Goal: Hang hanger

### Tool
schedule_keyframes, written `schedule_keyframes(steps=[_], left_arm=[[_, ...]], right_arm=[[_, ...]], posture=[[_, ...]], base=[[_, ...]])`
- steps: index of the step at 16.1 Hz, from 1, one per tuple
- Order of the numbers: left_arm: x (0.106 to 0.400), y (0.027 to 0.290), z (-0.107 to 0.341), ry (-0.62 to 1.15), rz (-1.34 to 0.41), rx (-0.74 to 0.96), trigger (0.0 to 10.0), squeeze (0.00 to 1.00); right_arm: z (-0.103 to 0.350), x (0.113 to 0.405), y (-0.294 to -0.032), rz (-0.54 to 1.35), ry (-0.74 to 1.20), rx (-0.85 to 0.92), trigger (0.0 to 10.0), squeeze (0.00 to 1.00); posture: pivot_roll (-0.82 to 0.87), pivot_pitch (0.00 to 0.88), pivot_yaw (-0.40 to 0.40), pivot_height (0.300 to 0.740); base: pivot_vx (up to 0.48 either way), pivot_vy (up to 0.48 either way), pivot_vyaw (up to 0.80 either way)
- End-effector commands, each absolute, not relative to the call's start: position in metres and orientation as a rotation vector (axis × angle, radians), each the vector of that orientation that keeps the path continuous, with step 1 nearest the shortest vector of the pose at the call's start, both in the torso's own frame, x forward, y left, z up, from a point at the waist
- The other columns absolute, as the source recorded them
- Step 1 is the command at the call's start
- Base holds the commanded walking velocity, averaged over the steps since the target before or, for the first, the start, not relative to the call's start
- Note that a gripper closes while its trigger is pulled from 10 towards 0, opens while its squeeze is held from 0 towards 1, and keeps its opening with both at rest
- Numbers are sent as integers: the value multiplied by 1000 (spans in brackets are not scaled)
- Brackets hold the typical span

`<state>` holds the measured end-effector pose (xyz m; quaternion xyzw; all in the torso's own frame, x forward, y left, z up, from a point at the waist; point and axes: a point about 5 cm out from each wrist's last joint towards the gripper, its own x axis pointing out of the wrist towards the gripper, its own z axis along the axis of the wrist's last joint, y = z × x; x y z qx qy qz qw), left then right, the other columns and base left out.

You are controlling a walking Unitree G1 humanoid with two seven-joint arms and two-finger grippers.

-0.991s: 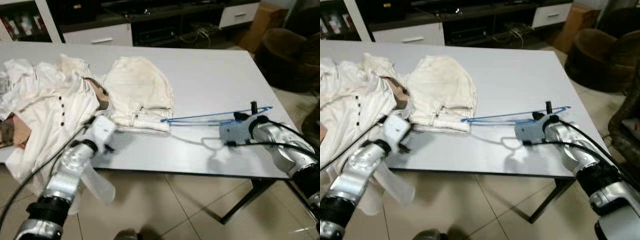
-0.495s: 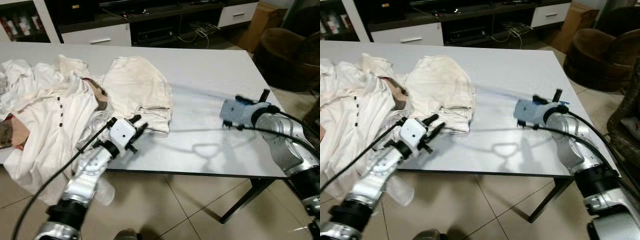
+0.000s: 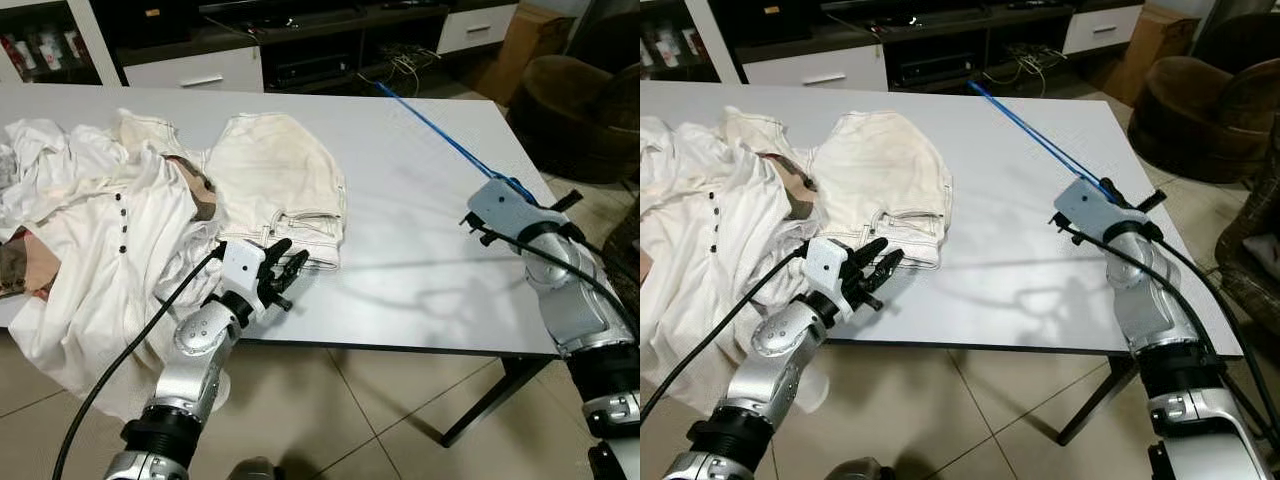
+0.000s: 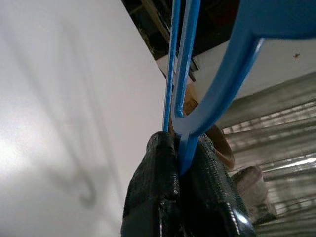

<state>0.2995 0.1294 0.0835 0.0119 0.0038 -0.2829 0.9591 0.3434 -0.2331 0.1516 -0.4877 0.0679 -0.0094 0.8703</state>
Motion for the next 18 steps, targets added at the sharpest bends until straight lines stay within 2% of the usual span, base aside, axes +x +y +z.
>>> schedule_keyframes(steps=[1, 2, 3, 8, 9, 10, 13, 15, 18], left_arm=[[304, 128, 84, 23, -570, 38, 10000, 0], [305, 128, 84, 25, -569, 36, 10000, 0], [307, 126, 81, 45, -562, 51, 10000, 1000], [323, 124, 76, 97, -470, 117, 10000, 1000], [326, 122, 78, 99, -464, 112, 10000, 839], [330, 117, 81, 89, -477, 114, 10000, 0], [338, 108, 84, 99, -496, 124, 10000, 0], [341, 106, 85, 103, -504, 202, 10000, 0], [339, 108, 66, 279, -546, 284, 10000, 0]], right_arm=[[144, 342, -229, -3, 147, -1000, 10000, 0], [143, 342, -228, 1, 146, -1000, 10000, 0], [143, 342, -225, 4, 134, -1000, 10000, 0], [146, 343, -214, 40, 81, -1027, 10000, 0], [146, 344, -210, 54, 69, -1030, 10000, 0], [147, 344, -205, 69, 55, -1033, 10000, 0], [148, 343, -200, 80, 40, -1035, 10000, 0], [147, 341, -200, 82, 36, -1036, 10000, 0], [146, 339, -200, 84, 40, -1037, 10000, 0]], posture=[[100, 7, 16, 740], [100, 7, 16, 740], [99, 7, 18, 740], [98, 7, 19, 740], [102, 6, 17, 740], [103, 8, 17, 740], [97, 13, 22, 740], [91, 17, 25, 740], [85, 18, 26, 740]], base=[[0, 0, 0], [0, 0, 0], [0, 0, 0], [0, 0, 0], [0, 0, 0], [0, 0, 0], [0, 0, 0], [0, 0, 0], [0, 0, 0]])
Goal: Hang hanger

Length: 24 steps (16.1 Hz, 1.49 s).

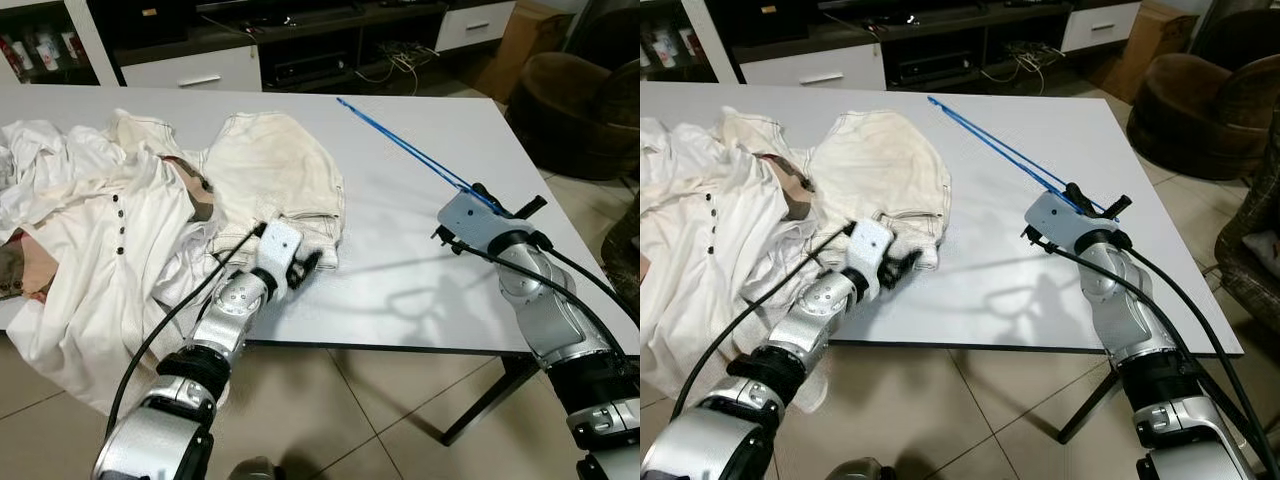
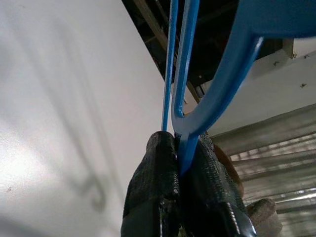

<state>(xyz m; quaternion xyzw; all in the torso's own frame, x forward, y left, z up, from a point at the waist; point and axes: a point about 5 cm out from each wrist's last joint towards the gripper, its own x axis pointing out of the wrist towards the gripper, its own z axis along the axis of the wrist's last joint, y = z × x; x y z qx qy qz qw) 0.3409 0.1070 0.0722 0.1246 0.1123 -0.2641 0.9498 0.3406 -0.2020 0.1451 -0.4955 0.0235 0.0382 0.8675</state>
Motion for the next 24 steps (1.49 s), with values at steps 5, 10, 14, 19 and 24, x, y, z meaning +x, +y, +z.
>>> schedule_keyframes(steps=[5, 10, 14, 19, 24], left_arm=[[322, 81, 53, 346, -769, 261, 10000, 0], [314, 70, 60, 276, -903, 245, 10000, 0], [328, 86, 73, 179, -722, 270, 10000, 0], [338, 98, 118, -124, -584, 165, 10000, 0], [323, 99, 102, -54, -682, 170, 10000, 0]], right_arm=[[150, 340, -200, 80, 31, -1043, 10000, 0], [153, 342, -199, 78, 20, -1042, 10000, 0], [145, 336, -185, 235, 20, -1129, 10000, 0], [139, 330, -172, 367, -20, -1419, 10000, 0], [128, 329, -174, 453, 72, -1535, 10000, 0]], posture=[[87, 17, 26, 740], [95, 11, 25, 740], [94, 12, 21, 740], [103, 12, 14, 740], [109, 12, 12, 740]], base=[[0, 0, 0], [0, 0, 0], [0, 0, 0], [0, 0, 0], [0, 0, 0]])
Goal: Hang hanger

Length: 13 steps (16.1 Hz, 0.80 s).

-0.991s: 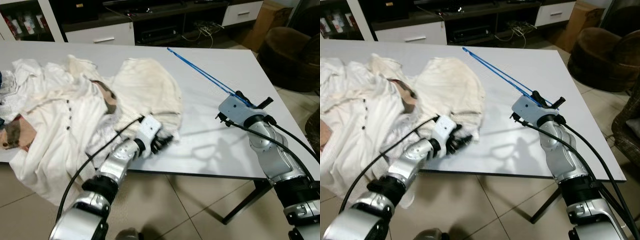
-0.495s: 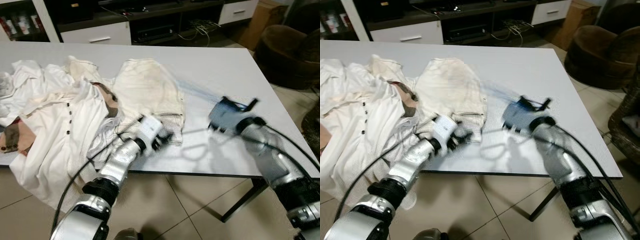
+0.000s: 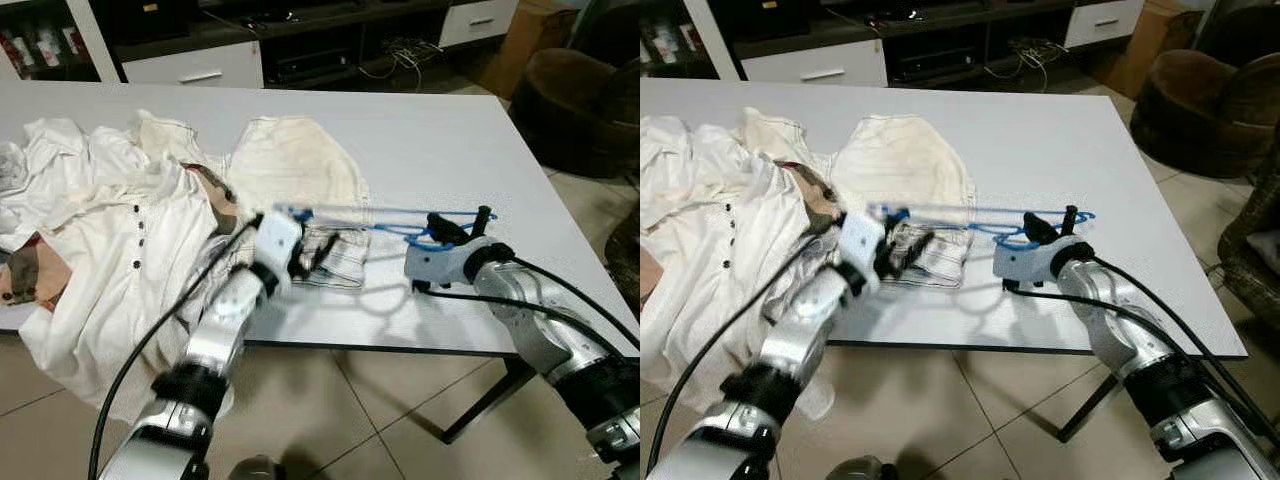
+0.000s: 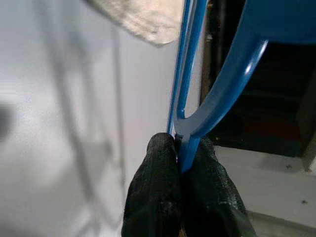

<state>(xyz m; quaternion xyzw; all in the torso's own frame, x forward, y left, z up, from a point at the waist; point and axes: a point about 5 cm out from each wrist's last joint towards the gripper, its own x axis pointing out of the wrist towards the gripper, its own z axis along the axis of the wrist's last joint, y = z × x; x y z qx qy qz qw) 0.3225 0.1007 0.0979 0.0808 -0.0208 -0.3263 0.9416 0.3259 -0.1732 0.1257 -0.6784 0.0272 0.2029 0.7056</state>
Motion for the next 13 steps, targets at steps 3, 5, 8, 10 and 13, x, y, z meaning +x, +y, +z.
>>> schedule_keyframes(steps=[3, 5, 8, 10, 13], left_arm=[[311, 104, 96, -20, -715, 152, 10000, 0], [307, 113, 96, -13, -706, 145, 10000, 0], [303, 142, 104, 0, -658, 186, 10000, 0], [304, 151, 109, -1, -630, 198, 10000, 0], [306, 170, 110, 41, -558, 242, 10000, 0]], right_arm=[[123, 329, -173, 487, 116, -1572, 10000, 0], [121, 329, -171, 513, 125, -1600, 10000, 0], [117, 330, -172, 545, 173, -1662, 10000, 0], [116, 330, -174, 550, 189, -1679, 10000, 0], [112, 330, -176, 582, 210, -1727, 10000, 0]], posture=[[109, 12, 12, 740], [109, 12, 12, 740], [127, 7, 5, 740], [127, 7, 5, 740], [135, 2, 4, 740]], base=[[0, 0, 0], [0, 0, 0], [0, 0, 0], [0, 0, 0], [0, 0, 0]])
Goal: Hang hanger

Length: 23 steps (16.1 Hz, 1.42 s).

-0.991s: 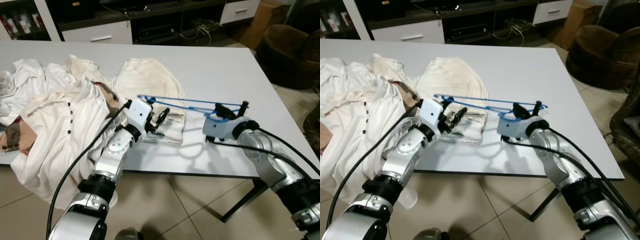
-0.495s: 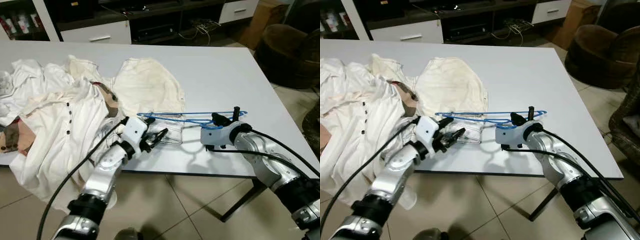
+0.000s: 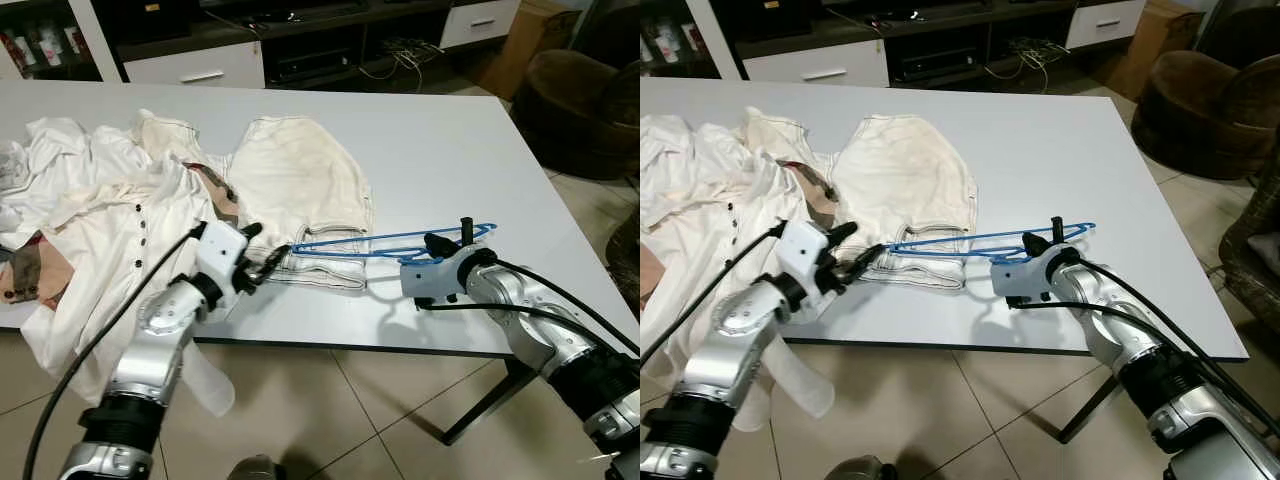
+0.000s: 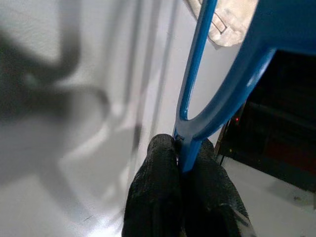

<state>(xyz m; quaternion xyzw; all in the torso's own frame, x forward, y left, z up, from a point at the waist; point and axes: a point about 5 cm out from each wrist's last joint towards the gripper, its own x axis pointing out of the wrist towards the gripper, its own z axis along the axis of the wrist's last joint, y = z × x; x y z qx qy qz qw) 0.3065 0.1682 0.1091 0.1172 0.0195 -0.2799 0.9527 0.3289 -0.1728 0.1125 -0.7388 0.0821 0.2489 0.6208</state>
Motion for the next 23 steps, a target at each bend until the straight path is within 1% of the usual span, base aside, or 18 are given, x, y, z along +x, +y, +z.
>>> schedule_keyframes(steps=[1, 2, 3, 5, 8, 11, 14, 17, 23], left_arm=[[306, 174, 108, 71, -538, 259, 10000, 0], [307, 176, 107, 94, -525, 272, 10000, 0], [308, 182, 98, 175, -497, 300, 10000, 0], [308, 191, 88, 265, -441, 331, 10000, 0], [312, 205, 87, 334, -353, 385, 10000, 0], [319, 219, 98, 321, -273, 489, 10000, 0], [324, 233, 112, 286, -219, 543, 10000, 0], [325, 245, 118, 284, -198, 587, 10000, 0], [320, 260, 118, 305, -175, 649, 10000, 0]], right_arm=[[110, 329, -175, 605, 215, -1745, 10000, 0], [109, 328, -174, 619, 220, -1753, 10000, 0], [106, 328, -175, 640, 236, -1766, 10000, 0], [105, 327, -176, 655, 255, -1782, 10000, 0], [100, 326, -182, 675, 302, -1799, 10000, 0], [96, 325, -185, 693, 341, -1804, 10000, 0], [93, 324, -186, 707, 359, -1806, 10000, 0], [89, 322, -187, 724, 378, -1808, 10000, 0], [83, 320, -190, 740, 407, -1804, 10000, 0]], posture=[[135, 2, 4, 740], [135, 2, 4, 740], [133, 1, 5, 740], [133, 1, 5, 740], [133, 0, 7, 740], [137, 0, 7, 740], [139, 0, 5, 740], [142, 0, 4, 740], [150, 3, 2, 740]], base=[[0, 0, 0], [0, 0, 0], [0, 0, 0], [0, 0, 0], [0, 0, 0], [0, 0, 0], [0, 0, 0], [0, 0, 0], [0, 0, 0]])
